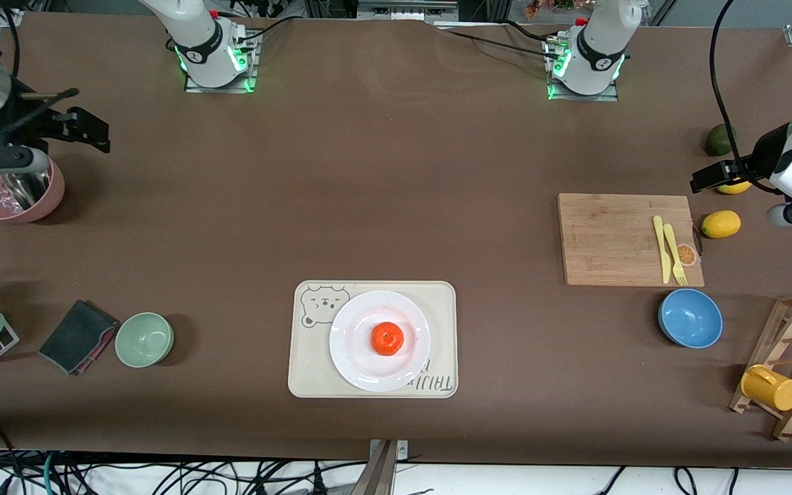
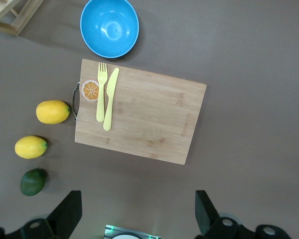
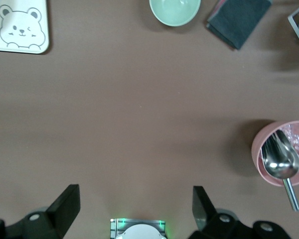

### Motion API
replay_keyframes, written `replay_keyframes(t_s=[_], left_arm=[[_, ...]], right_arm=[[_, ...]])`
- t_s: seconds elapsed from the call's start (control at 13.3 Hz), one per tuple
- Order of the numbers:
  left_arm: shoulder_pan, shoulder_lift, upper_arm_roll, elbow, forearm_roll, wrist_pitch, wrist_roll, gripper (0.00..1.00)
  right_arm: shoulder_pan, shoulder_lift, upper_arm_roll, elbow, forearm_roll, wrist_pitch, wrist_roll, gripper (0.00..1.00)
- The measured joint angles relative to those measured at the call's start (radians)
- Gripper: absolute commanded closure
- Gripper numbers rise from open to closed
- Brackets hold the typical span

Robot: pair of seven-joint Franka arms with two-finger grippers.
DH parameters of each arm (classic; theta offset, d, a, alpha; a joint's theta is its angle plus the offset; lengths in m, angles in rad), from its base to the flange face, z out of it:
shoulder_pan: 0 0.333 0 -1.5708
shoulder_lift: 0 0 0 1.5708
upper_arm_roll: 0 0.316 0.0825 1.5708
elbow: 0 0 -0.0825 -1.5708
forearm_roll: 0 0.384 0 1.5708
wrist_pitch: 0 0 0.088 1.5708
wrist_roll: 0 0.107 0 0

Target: Place orange and plate with both arms

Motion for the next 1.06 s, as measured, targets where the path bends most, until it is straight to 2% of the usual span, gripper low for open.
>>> replay_keyframes(t_s=[0.3,0.68,1.06], left_arm=[[0.000,0.000,0.000,0.000,0.000,0.000,0.000,0.00],[0.000,0.000,0.000,0.000,0.000,0.000,0.000,0.00],[0.000,0.000,0.000,0.000,0.000,0.000,0.000,0.00]], right_arm=[[-0.019,-0.003,0.000,-0.069,0.030,0.029,0.031,0.00],[-0.027,-0.003,-0.001,-0.071,0.034,0.095,0.118,0.00],[-0.026,-0.003,-0.001,-0.071,0.034,0.100,0.129,0.00]])
